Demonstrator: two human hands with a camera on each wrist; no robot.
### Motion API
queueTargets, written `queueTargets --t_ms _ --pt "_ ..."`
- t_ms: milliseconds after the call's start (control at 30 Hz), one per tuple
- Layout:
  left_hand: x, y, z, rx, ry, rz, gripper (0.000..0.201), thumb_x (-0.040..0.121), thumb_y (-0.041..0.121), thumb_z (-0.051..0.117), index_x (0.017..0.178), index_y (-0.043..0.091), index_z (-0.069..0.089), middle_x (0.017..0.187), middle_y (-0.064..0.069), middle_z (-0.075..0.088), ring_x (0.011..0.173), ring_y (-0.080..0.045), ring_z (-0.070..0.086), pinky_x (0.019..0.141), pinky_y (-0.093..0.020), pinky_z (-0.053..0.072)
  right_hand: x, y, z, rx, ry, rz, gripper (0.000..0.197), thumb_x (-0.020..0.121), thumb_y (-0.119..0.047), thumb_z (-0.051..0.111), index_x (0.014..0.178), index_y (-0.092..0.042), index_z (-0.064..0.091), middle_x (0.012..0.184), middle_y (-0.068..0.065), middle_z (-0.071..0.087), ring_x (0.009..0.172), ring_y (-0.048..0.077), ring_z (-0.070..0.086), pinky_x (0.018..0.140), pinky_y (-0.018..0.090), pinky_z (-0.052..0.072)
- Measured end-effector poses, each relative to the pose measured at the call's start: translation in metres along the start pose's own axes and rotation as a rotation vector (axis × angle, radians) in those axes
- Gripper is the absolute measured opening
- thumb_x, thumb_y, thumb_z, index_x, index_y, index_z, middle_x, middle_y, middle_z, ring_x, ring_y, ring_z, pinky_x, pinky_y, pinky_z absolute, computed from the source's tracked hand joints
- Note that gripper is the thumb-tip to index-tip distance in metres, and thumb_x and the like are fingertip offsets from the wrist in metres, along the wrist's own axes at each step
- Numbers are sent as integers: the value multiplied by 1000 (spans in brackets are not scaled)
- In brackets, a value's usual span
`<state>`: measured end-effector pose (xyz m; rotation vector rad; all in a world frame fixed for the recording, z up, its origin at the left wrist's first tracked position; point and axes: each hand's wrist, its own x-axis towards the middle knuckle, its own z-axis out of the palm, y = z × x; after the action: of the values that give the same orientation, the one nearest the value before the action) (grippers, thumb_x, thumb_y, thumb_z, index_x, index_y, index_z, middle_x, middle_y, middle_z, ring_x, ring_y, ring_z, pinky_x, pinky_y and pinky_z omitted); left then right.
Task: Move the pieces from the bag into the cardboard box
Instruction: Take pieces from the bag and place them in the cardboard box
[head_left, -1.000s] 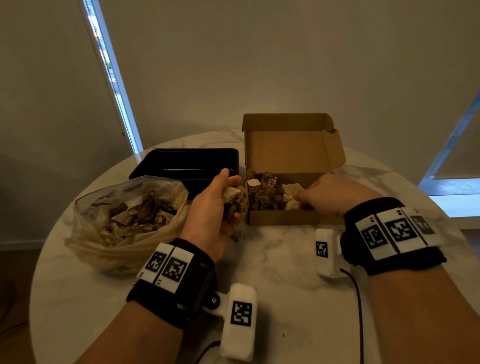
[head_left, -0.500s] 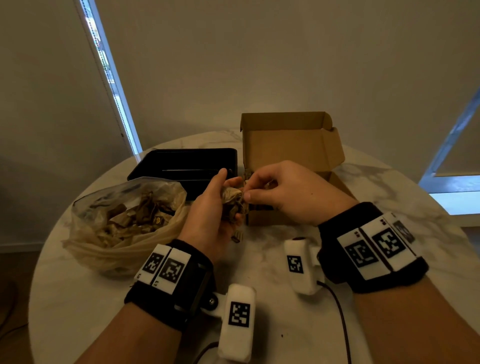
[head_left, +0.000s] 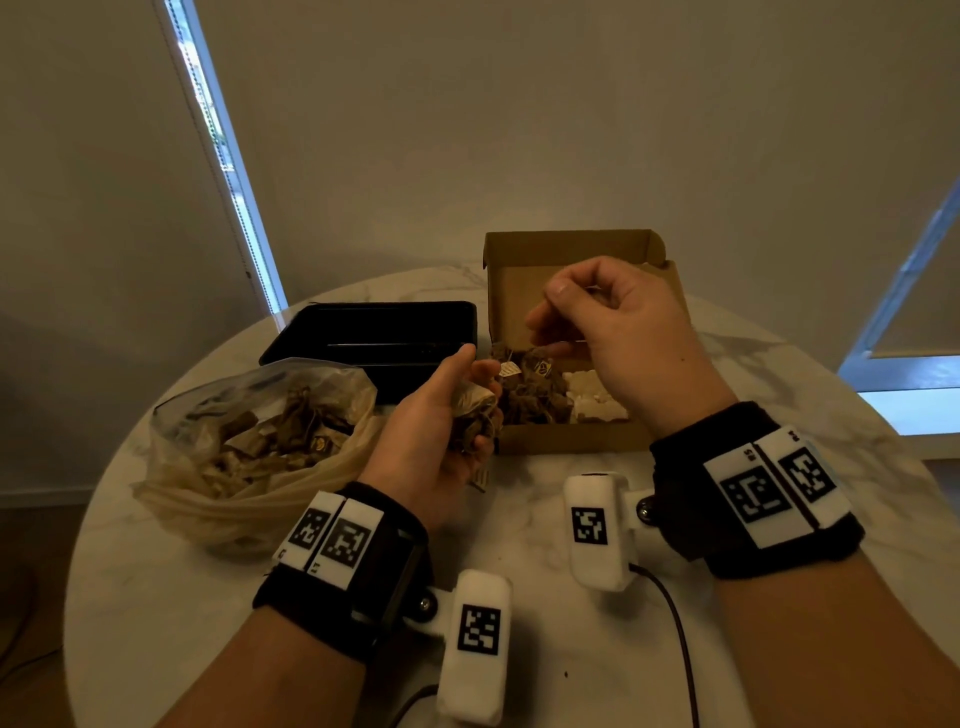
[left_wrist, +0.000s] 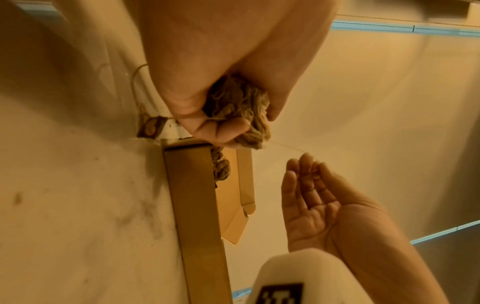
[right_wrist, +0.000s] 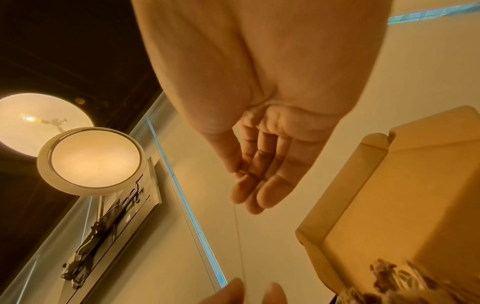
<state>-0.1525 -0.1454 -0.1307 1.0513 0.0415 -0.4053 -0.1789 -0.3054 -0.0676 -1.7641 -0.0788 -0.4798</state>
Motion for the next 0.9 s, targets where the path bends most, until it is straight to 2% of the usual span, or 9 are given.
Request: queueTargets --t_ms 100,200,267,400,533,633,800,900 --pt "0 -1 0 17 -1 5 31 92 47 68 96 17 77 93 -5 69 68 -11 55 46 -19 42 0 -3 -3 70 75 32 12 104 -19 54 98 -12 63 82 1 73 67 14 70 61 25 59" --pt "0 0 0 7 20 0 29 92 45 68 90 17 78 90 -5 71 68 -10 57 47 -19 43 1 -5 -7 136 128 37 11 104 -18 54 100 -12 62 94 7 73 65 14 69 56 24 56" --pt "-1 0 2 8 23 -4 28 92 43 69 92 17 78 86 -4 72 66 -9 59 47 -19 42 1 -7 -8 245 135 35 12 105 -18 52 102 -10 60 97 11 75 66 18 70 56 24 56" --pt "-2 1 2 5 14 -21 26 89 40 73 99 16 77 89 -3 72 67 -10 59 44 -18 40 2 -11 -10 422 115 1 12 107 -17 48 104 -9 57 96 13 77 85 26 76 71 28 62" --pt "-4 1 3 19 -43 -3 24 89 35 73 103 17 79 89 -1 69 69 -10 54 45 -16 37 5 -9 -10 362 171 -82 13 107 -15 47 106 -8 58 102 12 77 95 23 76 85 31 61" --pt "-6 2 5 4 -68 7 17 88 31 74 96 18 82 87 -1 68 69 -10 55 45 -16 36 7 -5 -12 281 209 -110 12 107 -16 48 105 -10 59 103 8 77 97 19 75 87 31 59" --pt "-7 1 7 72 -126 33 24 90 23 70 113 16 75 85 1 71 70 -10 57 47 -17 38 9 0 -15 232 236 -134 13 106 -16 49 105 -11 61 103 5 77 98 17 74 90 32 59" --pt "-9 1 7 148 -210 25 16 91 17 67 106 21 73 84 2 71 69 -9 59 49 -18 41 9 2 -15 233 244 -146 13 106 -17 50 105 -11 62 103 5 77 98 17 74 90 32 59"
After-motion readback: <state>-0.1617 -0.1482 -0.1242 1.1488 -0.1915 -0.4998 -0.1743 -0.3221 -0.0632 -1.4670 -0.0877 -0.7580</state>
